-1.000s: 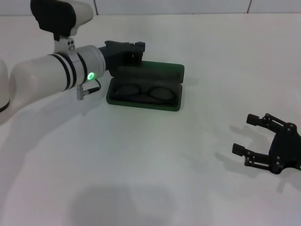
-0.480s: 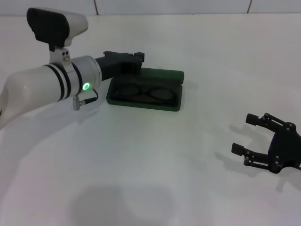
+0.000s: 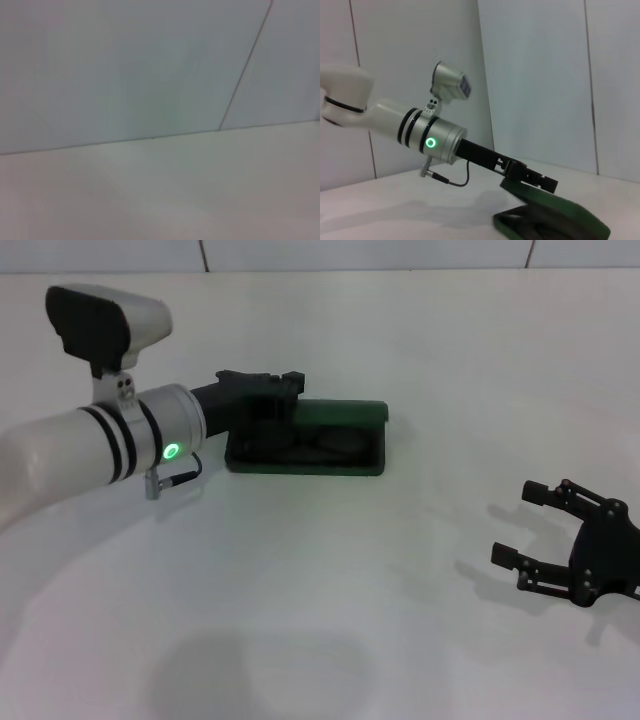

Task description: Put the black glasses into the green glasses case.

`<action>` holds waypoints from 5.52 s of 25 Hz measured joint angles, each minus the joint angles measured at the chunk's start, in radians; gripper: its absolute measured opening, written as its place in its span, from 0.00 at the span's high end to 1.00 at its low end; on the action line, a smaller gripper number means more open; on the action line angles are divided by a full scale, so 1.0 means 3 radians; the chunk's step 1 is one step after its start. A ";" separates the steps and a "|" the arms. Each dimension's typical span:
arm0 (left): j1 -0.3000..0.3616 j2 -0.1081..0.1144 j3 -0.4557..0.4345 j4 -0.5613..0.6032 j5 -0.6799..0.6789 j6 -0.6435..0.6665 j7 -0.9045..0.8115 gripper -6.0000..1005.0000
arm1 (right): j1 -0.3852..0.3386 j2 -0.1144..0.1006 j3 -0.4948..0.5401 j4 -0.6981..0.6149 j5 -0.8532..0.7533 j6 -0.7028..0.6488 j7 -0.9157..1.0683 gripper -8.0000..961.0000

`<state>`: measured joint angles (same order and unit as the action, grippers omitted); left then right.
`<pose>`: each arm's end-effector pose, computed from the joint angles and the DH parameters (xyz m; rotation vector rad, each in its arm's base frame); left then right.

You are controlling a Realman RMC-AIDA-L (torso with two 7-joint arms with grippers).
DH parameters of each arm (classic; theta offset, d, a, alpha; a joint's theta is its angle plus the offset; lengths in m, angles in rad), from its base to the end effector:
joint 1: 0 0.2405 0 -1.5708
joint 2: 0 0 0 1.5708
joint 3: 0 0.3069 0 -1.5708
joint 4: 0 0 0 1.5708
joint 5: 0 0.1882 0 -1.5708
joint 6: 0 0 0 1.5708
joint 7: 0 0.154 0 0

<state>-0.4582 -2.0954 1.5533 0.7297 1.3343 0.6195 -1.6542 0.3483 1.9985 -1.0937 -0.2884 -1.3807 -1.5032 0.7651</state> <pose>-0.2715 0.3861 -0.0951 -2.2802 -0.9656 -0.5476 0.3319 0.2739 -0.0491 -2.5347 0.3706 0.8564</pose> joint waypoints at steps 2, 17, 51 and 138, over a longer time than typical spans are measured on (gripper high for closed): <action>0.0050 0.0000 0.0000 -0.0015 -0.0137 0.0052 0.0153 0.95 | 0.0000 0.0001 0.0000 0.0000 0.0000 0.0000 0.0001 0.10; 0.0239 -0.0007 0.0032 -0.0146 -0.0701 0.0265 0.0956 0.94 | 0.0000 0.0011 -0.0010 -0.0008 0.0008 0.0000 0.0003 0.10; 0.0230 -0.0021 0.0037 -0.0832 -0.1576 0.0965 0.2370 0.91 | 0.0015 0.0038 0.0000 -0.0017 0.0000 0.0000 0.0047 0.10; 0.1093 0.0427 -0.1086 -0.0505 0.0243 0.3171 0.2339 0.13 | -0.0028 0.0050 0.0186 -0.0247 -0.0619 -0.0497 0.0148 0.10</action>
<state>-0.1303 -1.9672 1.2277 0.5783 1.4071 1.5709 -0.9526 0.3398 2.0133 -1.0379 -0.3624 -1.5663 -1.6524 0.8094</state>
